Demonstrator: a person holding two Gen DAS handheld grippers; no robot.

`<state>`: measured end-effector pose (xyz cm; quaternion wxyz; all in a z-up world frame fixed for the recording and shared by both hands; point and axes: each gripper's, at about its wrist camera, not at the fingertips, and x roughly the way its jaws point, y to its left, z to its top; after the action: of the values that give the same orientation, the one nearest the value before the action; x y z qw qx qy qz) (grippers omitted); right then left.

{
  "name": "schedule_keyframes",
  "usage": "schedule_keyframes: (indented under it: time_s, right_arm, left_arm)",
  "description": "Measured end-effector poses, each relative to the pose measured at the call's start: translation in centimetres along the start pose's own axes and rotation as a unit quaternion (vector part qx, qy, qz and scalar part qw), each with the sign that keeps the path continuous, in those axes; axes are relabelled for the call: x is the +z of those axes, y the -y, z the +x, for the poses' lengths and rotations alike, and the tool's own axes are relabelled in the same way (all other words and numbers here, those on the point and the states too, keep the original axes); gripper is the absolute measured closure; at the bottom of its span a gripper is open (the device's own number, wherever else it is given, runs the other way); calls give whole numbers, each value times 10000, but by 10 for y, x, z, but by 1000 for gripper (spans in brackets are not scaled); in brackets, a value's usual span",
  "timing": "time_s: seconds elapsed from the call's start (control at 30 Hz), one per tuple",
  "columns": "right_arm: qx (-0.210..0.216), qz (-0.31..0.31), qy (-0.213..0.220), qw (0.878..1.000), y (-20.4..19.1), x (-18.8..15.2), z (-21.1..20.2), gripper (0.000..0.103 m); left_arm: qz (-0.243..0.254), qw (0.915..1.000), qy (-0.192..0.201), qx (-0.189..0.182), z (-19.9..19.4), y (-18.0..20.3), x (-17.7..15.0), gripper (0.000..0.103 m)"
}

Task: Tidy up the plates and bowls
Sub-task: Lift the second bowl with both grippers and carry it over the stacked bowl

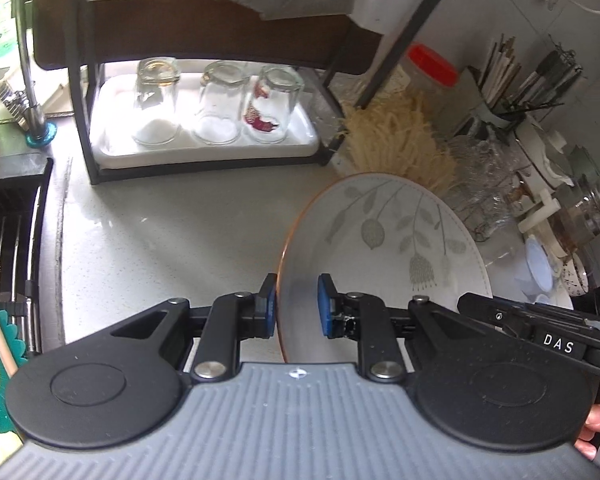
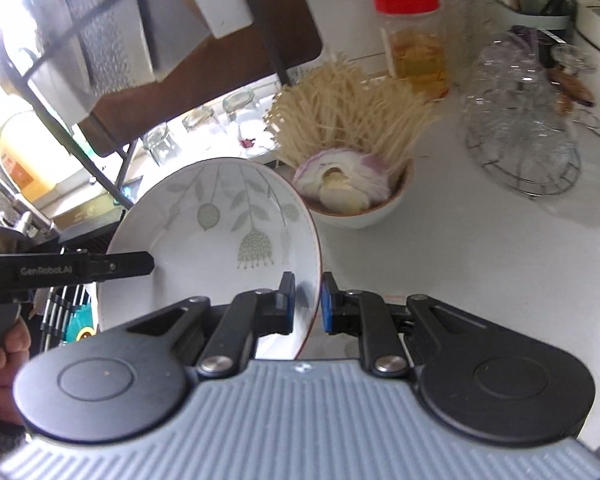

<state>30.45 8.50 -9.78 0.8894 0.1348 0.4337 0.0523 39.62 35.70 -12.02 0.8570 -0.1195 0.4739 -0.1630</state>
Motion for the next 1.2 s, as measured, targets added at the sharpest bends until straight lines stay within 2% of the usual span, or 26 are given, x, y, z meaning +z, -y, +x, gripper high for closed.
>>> schedule_keyframes:
  time_s: [0.2, 0.53, 0.97, 1.2]
  right_arm:
    - [-164, 219, 185, 9995, 22, -13, -24, 87]
    - [-454, 532, 222, 9973, 62, -38, -43, 87]
    - [-486, 699, 5, 9964, 85, -56, -38, 87]
    - [-669, 586, -45, 9960, 85, -59, -31, 87]
  left_arm:
    - [263, 9996, -88, -79, 2, 33, -11, 79]
    - [557, 9969, -520, -214, 22, 76, -36, 79]
    - [767, 9924, -954, -106, 42, 92, -51, 79]
    - [822, 9896, -1178, -26, 54, 93, -59, 79]
